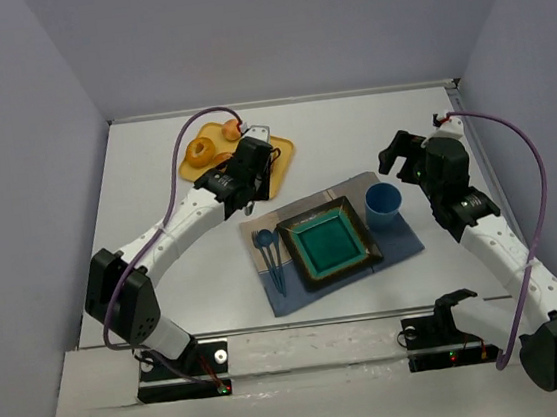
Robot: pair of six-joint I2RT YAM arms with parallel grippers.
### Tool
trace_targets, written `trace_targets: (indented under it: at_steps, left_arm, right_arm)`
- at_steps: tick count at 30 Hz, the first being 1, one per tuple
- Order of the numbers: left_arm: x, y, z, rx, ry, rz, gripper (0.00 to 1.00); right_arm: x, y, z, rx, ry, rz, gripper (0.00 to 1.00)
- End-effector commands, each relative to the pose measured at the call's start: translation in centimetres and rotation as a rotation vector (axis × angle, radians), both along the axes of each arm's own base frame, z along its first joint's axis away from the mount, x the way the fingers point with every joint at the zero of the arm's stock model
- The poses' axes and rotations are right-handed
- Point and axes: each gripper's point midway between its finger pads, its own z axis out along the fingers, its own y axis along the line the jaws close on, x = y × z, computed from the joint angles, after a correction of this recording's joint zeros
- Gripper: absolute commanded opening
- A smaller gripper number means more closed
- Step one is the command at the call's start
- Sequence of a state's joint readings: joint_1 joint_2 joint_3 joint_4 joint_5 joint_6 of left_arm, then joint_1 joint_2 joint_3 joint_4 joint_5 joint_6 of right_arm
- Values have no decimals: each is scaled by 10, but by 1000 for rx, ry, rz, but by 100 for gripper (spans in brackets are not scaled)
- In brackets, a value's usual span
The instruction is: Place the bread
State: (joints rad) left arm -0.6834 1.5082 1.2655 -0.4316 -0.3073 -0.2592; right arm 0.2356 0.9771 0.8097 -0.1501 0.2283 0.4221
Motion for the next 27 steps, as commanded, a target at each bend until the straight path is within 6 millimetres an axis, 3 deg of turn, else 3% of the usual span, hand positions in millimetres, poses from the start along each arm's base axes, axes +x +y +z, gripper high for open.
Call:
trace_targets:
  at_steps: [1, 15, 22, 27]
  left_arm:
    - [23, -3, 22, 79, -80, -37, 46]
    - [49, -13, -20, 235, 10, -66, 48]
    - [48, -19, -21, 212, 17, -87, 48]
    - [46, -26, -4, 156, -12, -110, 48]
  right_arm:
    - [4, -3, 11, -1, -35, -13, 100]
    - [7, -4, 5, -11, -8, -26, 100]
    - [8, -6, 5, -12, -7, -34, 100]
    - [8, -5, 3, -13, -1, -34, 100]
